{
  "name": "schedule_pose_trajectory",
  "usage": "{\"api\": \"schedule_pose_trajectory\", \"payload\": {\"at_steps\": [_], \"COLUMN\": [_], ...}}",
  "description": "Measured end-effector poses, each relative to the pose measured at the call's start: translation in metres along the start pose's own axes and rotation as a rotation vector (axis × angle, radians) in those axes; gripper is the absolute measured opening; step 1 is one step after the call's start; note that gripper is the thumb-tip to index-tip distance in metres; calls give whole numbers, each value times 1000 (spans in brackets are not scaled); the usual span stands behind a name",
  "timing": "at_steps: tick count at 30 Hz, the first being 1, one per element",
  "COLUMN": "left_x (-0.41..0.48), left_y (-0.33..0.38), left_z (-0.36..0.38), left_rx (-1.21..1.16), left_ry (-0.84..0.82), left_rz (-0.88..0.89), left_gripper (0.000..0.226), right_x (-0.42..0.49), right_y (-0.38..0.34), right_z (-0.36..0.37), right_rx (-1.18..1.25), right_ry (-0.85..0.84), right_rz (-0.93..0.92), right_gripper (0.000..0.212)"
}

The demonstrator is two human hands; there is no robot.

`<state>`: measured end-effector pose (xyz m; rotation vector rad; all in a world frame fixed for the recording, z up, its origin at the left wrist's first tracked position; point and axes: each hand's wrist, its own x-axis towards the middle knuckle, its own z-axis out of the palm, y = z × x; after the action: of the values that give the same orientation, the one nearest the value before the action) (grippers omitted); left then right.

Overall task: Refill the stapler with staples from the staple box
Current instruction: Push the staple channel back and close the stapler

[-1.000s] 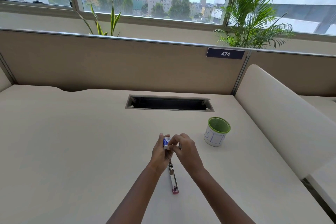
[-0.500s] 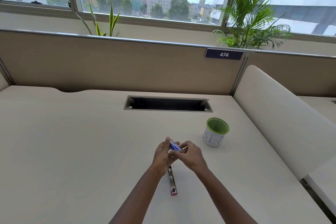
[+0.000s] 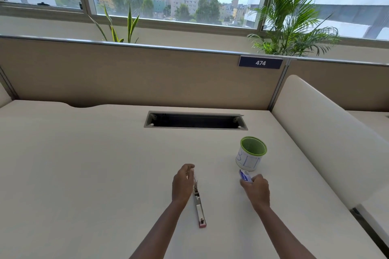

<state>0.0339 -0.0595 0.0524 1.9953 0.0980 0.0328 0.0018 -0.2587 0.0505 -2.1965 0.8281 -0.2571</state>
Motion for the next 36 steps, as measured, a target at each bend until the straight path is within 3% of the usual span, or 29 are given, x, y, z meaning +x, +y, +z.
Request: {"api": "schedule_pose_trajectory", "payload": {"at_steps": [11, 15, 20, 22, 27, 30, 32, 36], "left_x": [5, 5, 4, 4, 3, 2, 1, -1], "left_y": [-13, -17, -15, -15, -17, -18, -18, -19], "left_z": [-3, 1, 7, 7, 3, 2, 2, -2], "left_rx": [134, 146, 0, -53, -164, -210, -236, -239], "left_ry": [-59, -153, -223, -246, -261, -278, -284, -281], "left_rz": [-153, -233, -360, -385, -430, -449, -456, -441], "left_gripper": [35, 37, 38, 36, 28, 18, 16, 34], "right_x": [5, -12, -38, -44, -49, -50, -52, -54], "right_y": [13, -7, -42, -47, -47, -48, -49, -52], "right_z": [0, 16, 44, 55, 68, 72, 73, 70], "right_rx": [-62, 54, 144, 135, 84, 50, 24, 97], "right_ry": [-15, -45, -524, -605, -567, -549, -558, -559], "right_rz": [139, -80, -144, -160, -226, -288, -326, -368], "right_gripper": [64, 40, 24, 27, 12, 24, 16, 7]}}
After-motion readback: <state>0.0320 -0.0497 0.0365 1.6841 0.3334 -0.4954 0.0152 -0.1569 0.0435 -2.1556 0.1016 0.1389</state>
